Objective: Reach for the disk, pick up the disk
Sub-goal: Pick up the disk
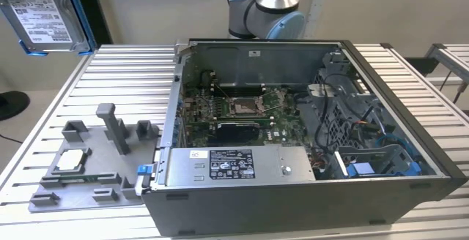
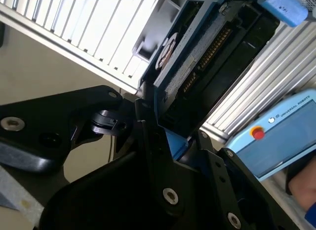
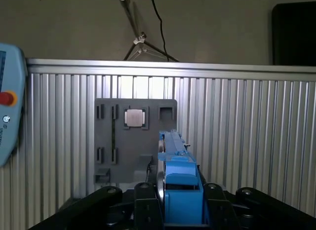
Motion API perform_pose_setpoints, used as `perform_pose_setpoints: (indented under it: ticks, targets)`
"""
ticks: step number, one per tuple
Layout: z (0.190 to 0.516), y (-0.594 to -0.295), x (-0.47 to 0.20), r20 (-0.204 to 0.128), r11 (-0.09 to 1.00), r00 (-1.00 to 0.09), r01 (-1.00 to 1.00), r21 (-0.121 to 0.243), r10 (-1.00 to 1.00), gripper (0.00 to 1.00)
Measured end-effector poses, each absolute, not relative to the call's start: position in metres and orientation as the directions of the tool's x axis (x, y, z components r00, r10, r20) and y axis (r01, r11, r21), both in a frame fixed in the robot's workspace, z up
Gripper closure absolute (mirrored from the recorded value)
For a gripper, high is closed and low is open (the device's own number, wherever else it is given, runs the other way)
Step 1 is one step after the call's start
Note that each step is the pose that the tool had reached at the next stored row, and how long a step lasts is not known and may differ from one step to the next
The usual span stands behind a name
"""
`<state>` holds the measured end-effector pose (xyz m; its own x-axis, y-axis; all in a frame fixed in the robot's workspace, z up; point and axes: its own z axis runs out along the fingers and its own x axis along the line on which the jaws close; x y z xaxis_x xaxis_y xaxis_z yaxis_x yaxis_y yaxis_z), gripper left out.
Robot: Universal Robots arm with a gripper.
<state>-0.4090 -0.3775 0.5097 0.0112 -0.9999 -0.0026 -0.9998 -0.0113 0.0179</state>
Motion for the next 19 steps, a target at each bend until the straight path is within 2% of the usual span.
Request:
perform_pose_setpoints:
  ticks: [19]
  targets:
    - [0.51, -0.377, -0.387, -0.003, -0.011, 0.011, -1.0, 0.018, -1.0, 1.0]
